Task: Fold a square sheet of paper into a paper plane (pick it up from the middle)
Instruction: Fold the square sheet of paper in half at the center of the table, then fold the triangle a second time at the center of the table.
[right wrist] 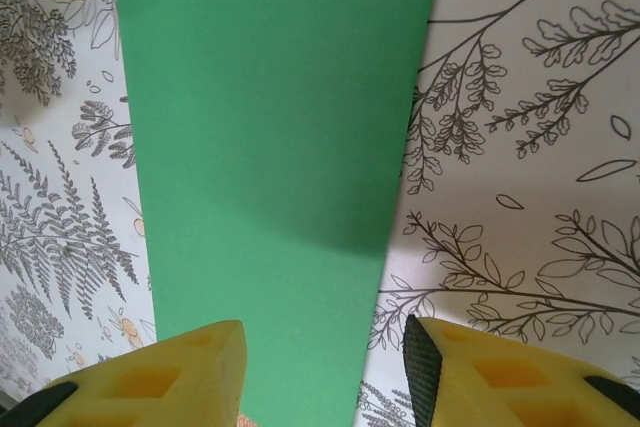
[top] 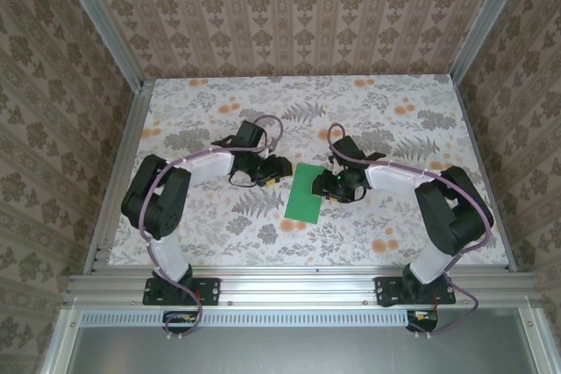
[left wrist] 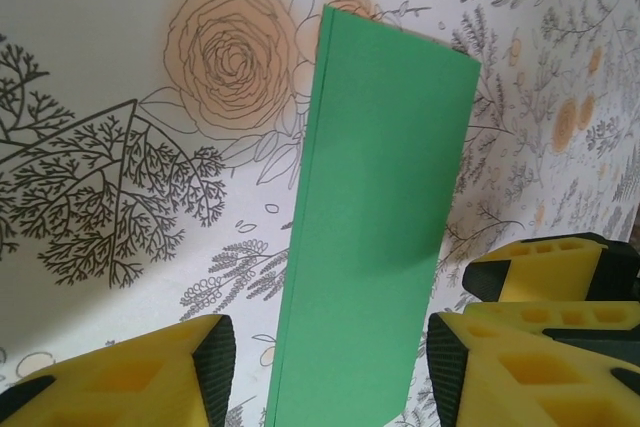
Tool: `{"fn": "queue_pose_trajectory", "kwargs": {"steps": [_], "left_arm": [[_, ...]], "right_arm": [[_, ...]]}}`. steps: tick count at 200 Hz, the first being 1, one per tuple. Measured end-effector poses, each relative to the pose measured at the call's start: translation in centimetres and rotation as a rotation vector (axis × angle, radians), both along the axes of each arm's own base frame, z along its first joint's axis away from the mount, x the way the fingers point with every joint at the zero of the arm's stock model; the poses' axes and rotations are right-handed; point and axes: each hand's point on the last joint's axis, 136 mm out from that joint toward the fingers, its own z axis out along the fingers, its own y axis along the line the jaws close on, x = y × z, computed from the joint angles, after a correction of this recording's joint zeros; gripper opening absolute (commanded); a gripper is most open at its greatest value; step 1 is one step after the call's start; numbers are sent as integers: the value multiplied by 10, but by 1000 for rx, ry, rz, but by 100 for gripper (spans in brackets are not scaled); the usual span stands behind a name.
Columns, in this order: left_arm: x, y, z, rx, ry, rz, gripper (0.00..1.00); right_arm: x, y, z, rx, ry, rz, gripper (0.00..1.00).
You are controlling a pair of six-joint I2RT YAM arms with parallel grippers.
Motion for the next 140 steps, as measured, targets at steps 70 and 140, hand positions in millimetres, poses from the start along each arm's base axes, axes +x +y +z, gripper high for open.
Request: {"fn": "queue_pose_trajectory", "kwargs": {"steps": [70, 140], "left_arm": [[-16, -9, -25, 36, 66, -38, 51], [-20, -17, -28, 43, 79, -55, 45]], "right_arm": [[6, 2, -14, 3, 14, -20, 40], [14, 10, -13, 42, -7, -28, 34]]}}
